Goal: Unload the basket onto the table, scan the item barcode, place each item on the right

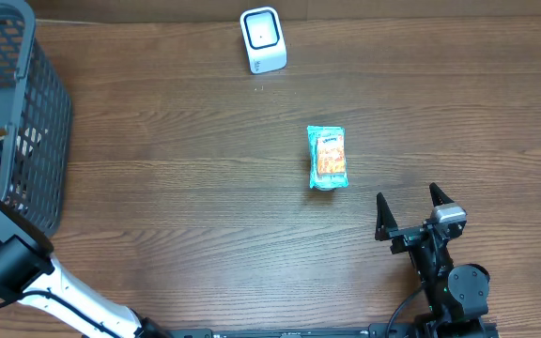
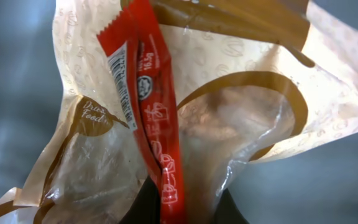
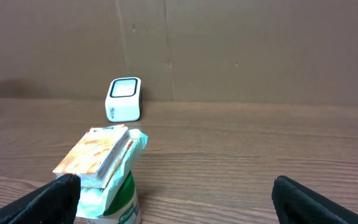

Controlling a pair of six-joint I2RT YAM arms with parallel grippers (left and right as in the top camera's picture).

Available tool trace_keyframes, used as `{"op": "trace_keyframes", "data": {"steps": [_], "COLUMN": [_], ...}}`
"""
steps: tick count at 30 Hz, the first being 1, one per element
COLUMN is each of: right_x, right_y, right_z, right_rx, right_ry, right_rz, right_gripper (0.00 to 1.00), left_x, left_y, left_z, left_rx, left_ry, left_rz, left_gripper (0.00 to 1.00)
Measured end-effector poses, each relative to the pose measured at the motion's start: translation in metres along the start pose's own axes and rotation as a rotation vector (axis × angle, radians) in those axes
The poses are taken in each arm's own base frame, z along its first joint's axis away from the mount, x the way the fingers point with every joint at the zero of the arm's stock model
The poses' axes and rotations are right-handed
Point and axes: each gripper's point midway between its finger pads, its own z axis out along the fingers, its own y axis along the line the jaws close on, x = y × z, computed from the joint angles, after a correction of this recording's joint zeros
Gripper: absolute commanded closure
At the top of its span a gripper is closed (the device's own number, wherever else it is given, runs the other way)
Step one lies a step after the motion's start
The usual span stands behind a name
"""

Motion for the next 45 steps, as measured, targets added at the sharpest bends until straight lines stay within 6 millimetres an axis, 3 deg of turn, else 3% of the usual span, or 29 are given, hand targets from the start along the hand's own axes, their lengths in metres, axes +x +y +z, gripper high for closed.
{"op": "trace_keyframes", "data": {"steps": [5, 14, 22, 29, 39, 40, 41, 45], "right_x": [0.0, 0.0, 0.0, 0.0, 0.0, 0.0, 0.0, 0.0], "right_y": [0.0, 0.0, 0.0, 0.0, 0.0, 0.0, 0.0, 0.0], "right_z": [0.0, 0.0, 0.0, 0.0, 0.0, 0.0, 0.0, 0.0], "right_rx": [0.0, 0.0, 0.0, 0.0, 0.0, 0.0, 0.0, 0.0], "right_ry": [0.0, 0.0, -0.001, -0.001, 0.0, -0.001, 0.0, 0.0], "right_rz": [0.0, 0.0, 0.0, 0.0, 0.0, 0.0, 0.0, 0.0], "right_gripper": [0.0, 0.0, 0.0, 0.0, 0.0, 0.0, 0.0, 0.0], "left_x": [-0.013, -0.061, -0.071, -0.064, -0.013, -0.015, -0.016, -0.021], "left_y": [-0.004, 0.005, 0.007, 0.013, 0.007, 0.008, 0.009, 0.011], "left_z": [-0.013, -0.073, -0.092, -0.081, 0.001, 0.002, 0.003, 0.001], "left_rx": [0.043, 0.038, 0.035, -0.007, -0.026, -0.029, -0.034, -0.043], "left_ry": [-0.006, -0.112, -0.14, -0.119, -0.019, -0.03, -0.038, -0.058], "left_rz": [-0.037, -0.101, -0.15, -0.159, -0.16, -0.159, -0.159, -0.153], "left_gripper": [0.96, 0.96, 0.96, 0.96, 0.95, 0.69, 0.6, 0.39]}}
